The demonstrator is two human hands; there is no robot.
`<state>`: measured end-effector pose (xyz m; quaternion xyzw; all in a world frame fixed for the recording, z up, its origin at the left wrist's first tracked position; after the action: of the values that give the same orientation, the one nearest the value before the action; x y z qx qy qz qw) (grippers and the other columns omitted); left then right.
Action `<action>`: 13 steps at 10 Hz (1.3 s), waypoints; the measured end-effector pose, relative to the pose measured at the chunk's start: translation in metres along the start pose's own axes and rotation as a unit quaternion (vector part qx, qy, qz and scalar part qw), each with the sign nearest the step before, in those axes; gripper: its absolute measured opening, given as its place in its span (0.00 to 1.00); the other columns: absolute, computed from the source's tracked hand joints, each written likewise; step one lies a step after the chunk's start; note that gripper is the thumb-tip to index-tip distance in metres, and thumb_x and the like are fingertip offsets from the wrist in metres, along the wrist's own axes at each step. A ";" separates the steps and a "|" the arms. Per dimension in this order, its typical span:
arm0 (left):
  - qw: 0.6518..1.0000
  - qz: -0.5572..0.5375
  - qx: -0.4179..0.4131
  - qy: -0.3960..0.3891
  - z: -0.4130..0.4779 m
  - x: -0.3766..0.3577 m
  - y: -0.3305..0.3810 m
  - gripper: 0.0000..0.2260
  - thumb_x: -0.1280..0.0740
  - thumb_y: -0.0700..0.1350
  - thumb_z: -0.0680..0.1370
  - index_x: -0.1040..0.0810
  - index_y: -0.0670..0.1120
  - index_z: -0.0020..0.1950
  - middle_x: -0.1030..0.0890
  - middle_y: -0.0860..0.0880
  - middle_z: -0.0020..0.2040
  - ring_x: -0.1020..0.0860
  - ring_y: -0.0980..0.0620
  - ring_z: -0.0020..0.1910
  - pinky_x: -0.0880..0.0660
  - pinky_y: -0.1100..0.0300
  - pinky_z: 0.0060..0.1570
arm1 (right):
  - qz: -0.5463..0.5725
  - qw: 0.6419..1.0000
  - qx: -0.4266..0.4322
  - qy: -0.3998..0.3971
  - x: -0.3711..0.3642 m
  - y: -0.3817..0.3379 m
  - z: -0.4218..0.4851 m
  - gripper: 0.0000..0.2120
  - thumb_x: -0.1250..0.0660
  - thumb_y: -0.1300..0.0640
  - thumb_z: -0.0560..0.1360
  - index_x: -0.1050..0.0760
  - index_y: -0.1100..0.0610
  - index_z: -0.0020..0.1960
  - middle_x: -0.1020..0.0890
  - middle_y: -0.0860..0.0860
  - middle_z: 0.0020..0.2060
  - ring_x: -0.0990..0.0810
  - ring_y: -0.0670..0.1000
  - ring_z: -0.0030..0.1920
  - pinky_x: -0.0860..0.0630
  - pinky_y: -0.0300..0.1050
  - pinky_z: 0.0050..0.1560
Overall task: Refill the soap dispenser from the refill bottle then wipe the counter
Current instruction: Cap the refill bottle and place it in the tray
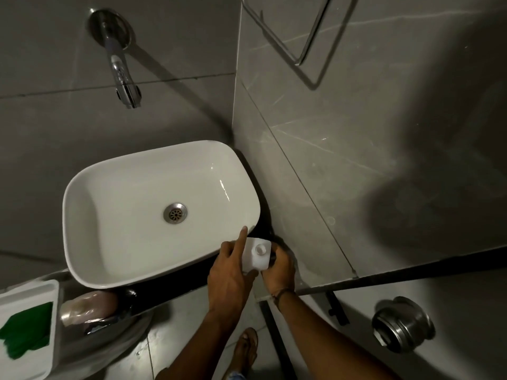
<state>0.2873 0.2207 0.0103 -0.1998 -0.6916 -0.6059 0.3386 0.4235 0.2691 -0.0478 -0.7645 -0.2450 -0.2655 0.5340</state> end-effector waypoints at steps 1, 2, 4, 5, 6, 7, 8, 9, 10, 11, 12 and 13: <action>0.999 0.026 -0.003 -0.047 0.002 -0.001 0.001 0.43 0.17 0.43 0.72 0.33 0.55 0.83 0.22 0.47 0.66 0.18 0.45 0.60 0.17 0.51 0.55 | -0.035 0.999 0.011 -0.038 0.000 0.010 0.004 0.15 0.29 0.61 0.74 0.21 0.54 0.61 0.17 0.54 0.54 0.19 0.55 0.54 0.21 0.49 0.55; 0.998 -0.003 0.003 -0.062 0.001 0.000 -0.003 0.38 0.15 0.43 0.68 0.23 0.54 0.76 0.20 0.47 0.65 0.16 0.44 0.59 0.18 0.52 0.53 | 0.043 0.998 0.051 -0.009 0.004 0.006 0.000 0.09 0.34 0.62 0.78 0.15 0.56 0.49 0.15 0.58 0.44 0.17 0.58 0.45 0.19 0.49 0.46; 0.999 -0.021 0.021 -0.013 -0.016 0.012 -0.017 0.35 0.12 0.52 0.61 0.17 0.51 0.65 0.19 0.51 0.60 0.16 0.49 0.51 0.22 0.59 0.42 | 0.073 0.996 0.009 0.041 0.007 -0.005 0.009 0.08 0.31 0.55 0.74 0.14 0.57 0.46 0.13 0.57 0.44 0.14 0.61 0.48 0.16 0.54 0.50; 1.000 -0.019 0.024 0.005 -0.030 0.017 -0.028 0.35 0.14 0.54 0.58 0.18 0.52 0.64 0.17 0.54 0.58 0.19 0.49 0.53 0.27 0.62 0.42 | -0.072 0.995 0.057 0.042 0.000 -0.016 0.020 0.12 0.31 0.58 0.77 0.18 0.56 0.60 0.16 0.55 0.58 0.18 0.57 0.58 0.21 0.51 0.61; 0.997 -0.055 0.049 0.017 -0.044 0.025 -0.033 0.35 0.15 0.55 0.58 0.19 0.60 0.64 0.17 0.59 0.55 0.19 0.51 0.56 0.27 0.61 0.46 | -0.183 0.980 0.079 0.001 -0.006 -0.022 0.027 0.16 0.29 0.57 0.75 0.21 0.53 0.63 0.20 0.53 0.62 0.20 0.56 0.61 0.23 0.45 0.57; 0.992 -0.119 0.018 0.034 -0.053 0.042 -0.027 0.36 0.18 0.55 0.58 0.27 0.77 0.60 0.20 0.74 0.54 0.21 0.70 0.56 0.28 0.74 0.46 | -0.239 0.966 0.096 -0.023 -0.011 -0.024 0.031 0.01 0.30 0.58 0.74 0.22 0.53 0.45 0.18 0.54 0.49 0.19 0.55 0.49 0.30 0.40 0.43; 0.984 -0.174 0.006 0.042 -0.060 0.058 -0.030 0.36 0.16 0.53 0.60 0.28 0.79 0.60 0.22 0.76 0.59 0.22 0.73 0.57 0.27 0.79 0.51 | -0.236 0.967 0.091 -0.002 -0.005 -0.028 0.021 0.08 0.33 0.62 0.74 0.26 0.53 0.38 0.18 0.54 0.42 0.20 0.53 0.42 0.33 0.38 0.39; 0.972 -0.232 -0.005 0.045 -0.070 0.066 -0.042 0.34 0.12 0.48 0.61 0.21 0.64 0.63 0.17 0.63 0.60 0.18 0.61 0.60 0.24 0.71 0.56 | -0.174 0.980 0.093 0.015 0.017 -0.041 -0.003 0.06 0.30 0.63 0.69 0.22 0.55 0.36 0.18 0.52 0.37 0.22 0.52 0.37 0.28 0.41 0.35; 0.962 -0.268 -0.032 0.035 -0.074 0.084 -0.041 0.34 0.12 0.47 0.62 0.19 0.55 0.66 0.17 0.57 0.62 0.18 0.55 0.62 0.23 0.69 0.57 | -0.096 0.988 0.116 0.013 0.058 -0.079 -0.040 0.06 0.24 0.61 0.69 0.16 0.52 0.43 0.16 0.45 0.37 0.20 0.40 0.34 0.20 0.36 0.36; 0.955 -0.287 -0.060 0.046 -0.077 0.107 -0.038 0.34 0.13 0.47 0.62 0.19 0.54 0.66 0.17 0.55 0.62 0.18 0.54 0.63 0.23 0.69 0.57 | -0.023 0.982 0.167 -0.082 0.102 -0.136 -0.082 0.17 0.23 0.59 0.69 0.18 0.43 0.54 0.16 0.36 0.41 0.18 0.32 0.40 0.25 0.23 0.37; 0.951 -0.293 -0.083 0.054 -0.078 0.133 -0.033 0.34 0.11 0.45 0.62 0.18 0.55 0.65 0.17 0.54 0.63 0.18 0.54 0.63 0.22 0.69 0.56 | -0.034 0.944 0.279 -0.174 0.134 -0.206 -0.127 0.18 0.24 0.58 0.69 0.18 0.43 0.56 0.16 0.37 0.49 0.15 0.42 0.47 0.18 0.32 0.43; 0.947 -0.297 -0.111 0.055 -0.083 0.158 -0.027 0.35 0.11 0.45 0.62 0.18 0.54 0.67 0.16 0.56 0.63 0.17 0.53 0.64 0.20 0.66 0.57 | -0.152 0.892 0.378 -0.198 0.145 -0.264 -0.167 0.17 0.26 0.54 0.69 0.18 0.44 0.57 0.17 0.38 0.51 0.15 0.44 0.48 0.16 0.38 0.47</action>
<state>0.1778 0.1139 0.1066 0.0116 -0.6286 -0.7617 0.1565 0.3330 0.2057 0.2780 -0.4948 -0.5408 -0.0742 0.6761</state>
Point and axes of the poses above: each hand's wrist, its own z-axis towards the middle knuckle, its own x-axis out of the back of the hand, y = z × x, the point moved 3 cm from there along z, towards the middle knuckle
